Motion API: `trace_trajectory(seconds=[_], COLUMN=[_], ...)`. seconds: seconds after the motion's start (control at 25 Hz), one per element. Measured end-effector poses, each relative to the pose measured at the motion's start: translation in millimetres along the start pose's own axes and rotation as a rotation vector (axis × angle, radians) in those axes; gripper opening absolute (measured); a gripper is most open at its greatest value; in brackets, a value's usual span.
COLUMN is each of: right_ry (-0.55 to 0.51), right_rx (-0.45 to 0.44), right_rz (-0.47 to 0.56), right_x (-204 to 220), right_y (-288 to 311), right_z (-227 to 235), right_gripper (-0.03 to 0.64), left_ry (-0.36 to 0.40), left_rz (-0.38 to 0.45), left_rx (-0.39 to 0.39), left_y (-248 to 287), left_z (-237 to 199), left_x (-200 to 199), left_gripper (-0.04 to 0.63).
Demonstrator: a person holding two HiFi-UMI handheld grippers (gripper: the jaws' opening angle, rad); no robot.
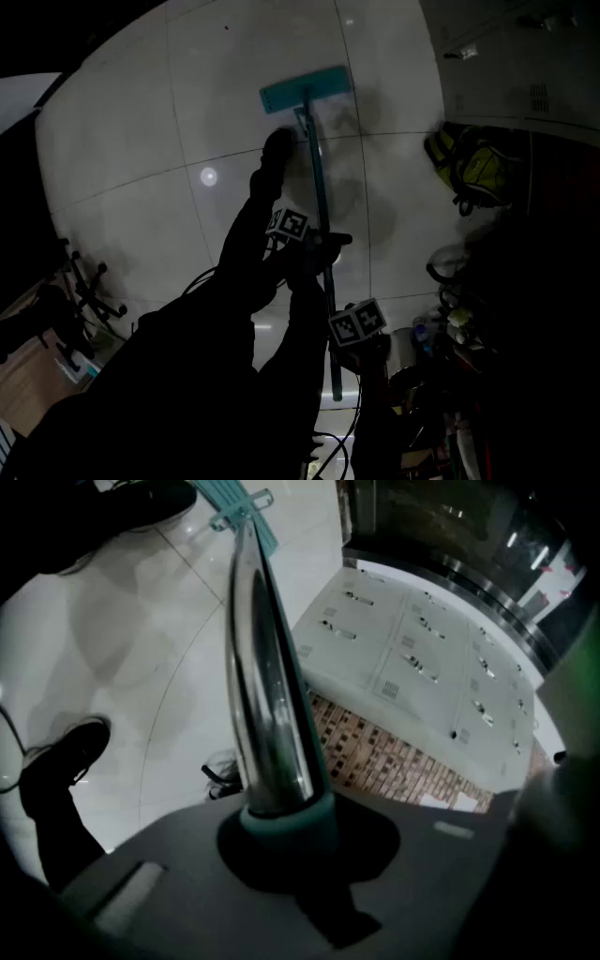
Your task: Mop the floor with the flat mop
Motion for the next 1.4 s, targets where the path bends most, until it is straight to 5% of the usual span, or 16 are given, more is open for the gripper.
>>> trace_trajectory(seconds=[0.52,0.92,1.16,1.4], right_ry=[-0.021,-0.069,-0.084,-0.108], right_rx=[-0.004,-0.005,0.0,0.052], right_rz=[0.064,0.111,0.133,0.121], right_x=[-288.7,-444.5,-471.3,-394.0], right_y=[-24.9,-36.1,-30.9,-22.5], right_z=[-50.9,-61.9,-64.7,-63.8], right_gripper=[0.051,0.051,0.051,0.051], left_ry=[0.043,0.103,0.141,0.159], left_rz=[-0.023,0.08,0.108,0.073], left_rx=[0.023,0.018,-0.02,-0.037], left_y=[-89.0,-133.0,-144.8,-129.3], left_z=[110.8,165.4,173.9,162.2], left_x=[-264.2,-408.6,-432.7,-362.2], left_gripper=[0.041,0.038,0.037,0.035])
Point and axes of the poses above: the fingertips, and each gripper's own axes: y forward along the fingers, z to its right, x out of its underside, the point moved 10 cm from there along -y, backward along the fingers
